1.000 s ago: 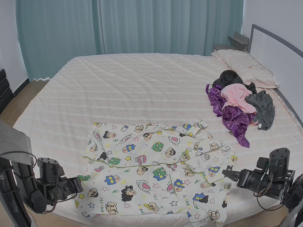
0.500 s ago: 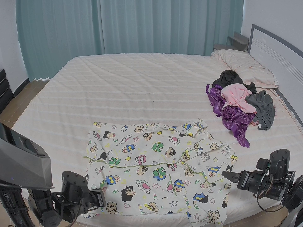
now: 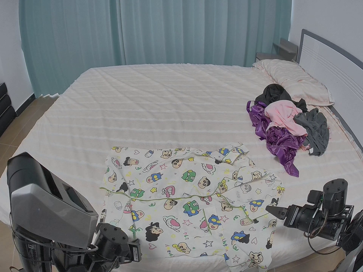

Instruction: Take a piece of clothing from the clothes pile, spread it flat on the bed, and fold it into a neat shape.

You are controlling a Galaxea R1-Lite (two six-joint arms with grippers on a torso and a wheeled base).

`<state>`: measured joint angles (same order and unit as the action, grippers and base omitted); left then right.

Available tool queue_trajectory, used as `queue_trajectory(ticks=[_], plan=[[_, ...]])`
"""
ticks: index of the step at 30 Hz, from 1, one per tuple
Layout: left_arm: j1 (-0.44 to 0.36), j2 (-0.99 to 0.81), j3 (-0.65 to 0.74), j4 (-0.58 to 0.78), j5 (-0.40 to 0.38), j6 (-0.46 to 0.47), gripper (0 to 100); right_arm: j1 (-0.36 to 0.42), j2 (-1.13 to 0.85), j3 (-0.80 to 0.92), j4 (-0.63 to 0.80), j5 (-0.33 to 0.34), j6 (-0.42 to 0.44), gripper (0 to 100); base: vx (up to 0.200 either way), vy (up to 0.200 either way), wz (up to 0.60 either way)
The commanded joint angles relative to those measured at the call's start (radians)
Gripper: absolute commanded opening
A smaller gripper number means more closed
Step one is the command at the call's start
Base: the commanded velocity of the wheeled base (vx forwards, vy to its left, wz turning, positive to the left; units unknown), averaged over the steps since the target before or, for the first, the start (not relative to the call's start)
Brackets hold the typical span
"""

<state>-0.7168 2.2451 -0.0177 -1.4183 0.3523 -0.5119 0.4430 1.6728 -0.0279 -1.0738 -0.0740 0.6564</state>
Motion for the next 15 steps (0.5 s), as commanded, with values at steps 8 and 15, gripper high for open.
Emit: queue_trajectory(ticks=[8, 15], plan=[[-0.050, -0.058, 0.018, -0.024, -0.006, -0.014, 100, 0.000, -0.001, 0.002, -0.001, -0.001, 0.000, 100, 0.000, 0.000, 0.00], [-0.147, -0.076, 0.018, -0.024, -0.006, -0.027, 100, 0.000, -0.004, 0.002, -0.003, -0.001, 0.000, 100, 0.000, 0.000, 0.00]])
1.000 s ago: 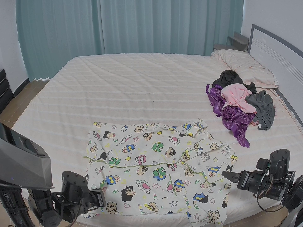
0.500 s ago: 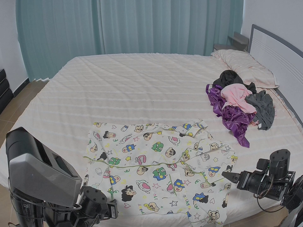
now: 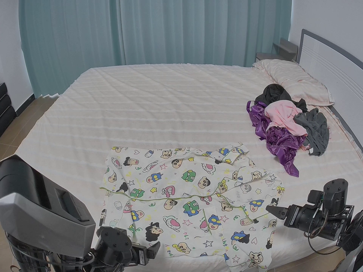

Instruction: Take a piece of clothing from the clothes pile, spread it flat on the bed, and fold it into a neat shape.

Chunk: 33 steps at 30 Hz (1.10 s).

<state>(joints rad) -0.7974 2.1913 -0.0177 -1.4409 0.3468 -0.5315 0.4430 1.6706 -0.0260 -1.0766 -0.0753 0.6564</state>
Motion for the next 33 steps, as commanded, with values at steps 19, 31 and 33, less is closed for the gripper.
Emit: queue_trajectory(ticks=[19, 31, 33], plan=[[-0.105, -0.265, 0.018, 0.111, -0.014, -0.076, 100, 0.000, -0.014, 0.001, 0.001, 0.000, -0.001, 100, 0.000, 0.000, 0.00], [-0.152, -0.194, 0.018, 0.292, -0.065, -0.078, 100, 0.000, -0.029, 0.001, 0.001, 0.000, -0.003, 100, 0.000, 0.000, 0.00], [-0.149, -0.246, 0.018, 0.295, -0.063, -0.079, 100, 0.000, -0.029, 0.001, 0.001, 0.000, -0.003, 100, 0.000, 0.000, 0.00]])
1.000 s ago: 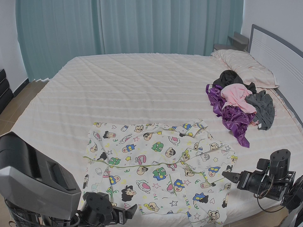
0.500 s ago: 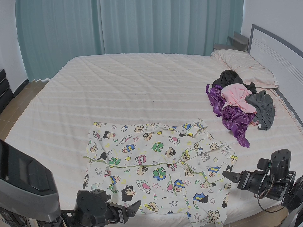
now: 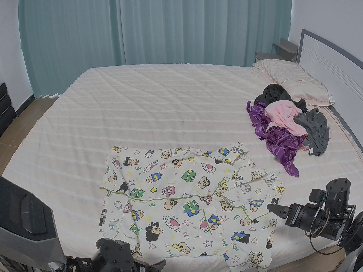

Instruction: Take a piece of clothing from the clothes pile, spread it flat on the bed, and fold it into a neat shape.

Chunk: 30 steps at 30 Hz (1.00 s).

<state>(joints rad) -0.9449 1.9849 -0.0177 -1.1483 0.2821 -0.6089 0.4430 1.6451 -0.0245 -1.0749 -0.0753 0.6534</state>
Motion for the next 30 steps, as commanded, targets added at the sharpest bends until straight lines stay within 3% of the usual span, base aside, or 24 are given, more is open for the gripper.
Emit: queue_trajectory(ticks=[1, 3, 5, 9, 22, 30], plan=[[0.005, -0.087, 0.018, 0.016, 0.002, -0.003, 100, 0.000, -0.004, 0.000, 0.000, 0.000, 0.000, 100, 0.000, 0.000, 0.00], [0.017, -0.135, 0.018, 0.028, -0.001, -0.012, 100, 0.000, -0.005, 0.000, 0.000, 0.000, 0.000, 100, 0.000, 0.000, 0.00], [0.078, -0.207, 0.018, 0.081, -0.014, -0.064, 100, 0.000, -0.005, 0.000, 0.000, 0.000, 0.000, 100, 0.000, 0.000, 0.00], [0.167, -0.175, 0.018, 0.098, -0.023, -0.134, 100, 0.000, -0.004, 0.000, 0.000, 0.000, 0.000, 100, 0.000, 0.000, 0.00], [0.199, -0.001, -0.105, 0.104, 0.028, -0.509, 100, 0.006, -0.005, 0.000, 0.000, 0.000, 0.002, 100, 0.000, 0.000, 0.00], [0.294, 0.052, -0.133, 0.102, 0.029, -0.609, 100, 0.006, -0.005, 0.000, 0.000, 0.000, 0.002, 100, 0.000, 0.000, 0.00]])
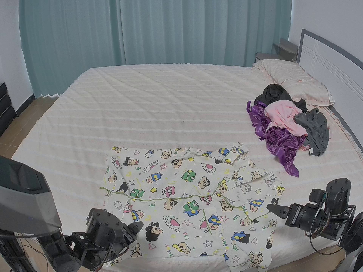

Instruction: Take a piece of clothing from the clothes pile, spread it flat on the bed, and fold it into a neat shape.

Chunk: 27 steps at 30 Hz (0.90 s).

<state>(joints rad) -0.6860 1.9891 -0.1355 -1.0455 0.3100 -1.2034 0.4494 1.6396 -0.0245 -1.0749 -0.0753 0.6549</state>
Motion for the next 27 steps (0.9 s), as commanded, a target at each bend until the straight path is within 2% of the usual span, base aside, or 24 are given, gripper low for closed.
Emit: queue_trajectory(ticks=[1, 4, 10, 17, 18, 27], plan=[[0.040, 0.048, -0.019, -0.002, 0.001, -0.024, 100, 0.000, 0.000, 0.000, 0.000, 0.000, 0.000, 100, 0.000, 0.000, 0.00], [0.043, 0.045, -0.042, -0.001, -0.006, -0.053, 100, 0.000, 0.000, 0.000, 0.000, 0.000, 0.000, 100, 0.000, 0.000, 0.00], [0.043, 0.111, -0.091, -0.001, 0.001, -0.053, 100, 0.000, 0.000, 0.000, 0.000, 0.000, 0.002, 100, 0.000, 0.000, 0.00], [0.059, 0.094, -0.082, -0.002, 0.026, -0.062, 100, 0.000, 0.005, 0.008, 0.000, 0.000, 0.002, 100, 0.000, 0.000, 0.00], [0.057, 0.086, -0.076, -0.001, 0.029, -0.062, 0, 0.000, 0.005, 0.008, 0.000, 0.000, 0.002, 100, 0.000, 0.000, 0.00], [0.060, 0.063, -0.052, -0.001, 0.061, -0.056, 0, 0.003, 0.002, 0.008, 0.000, 0.000, -0.001, 100, 0.000, 0.000, 0.00]])
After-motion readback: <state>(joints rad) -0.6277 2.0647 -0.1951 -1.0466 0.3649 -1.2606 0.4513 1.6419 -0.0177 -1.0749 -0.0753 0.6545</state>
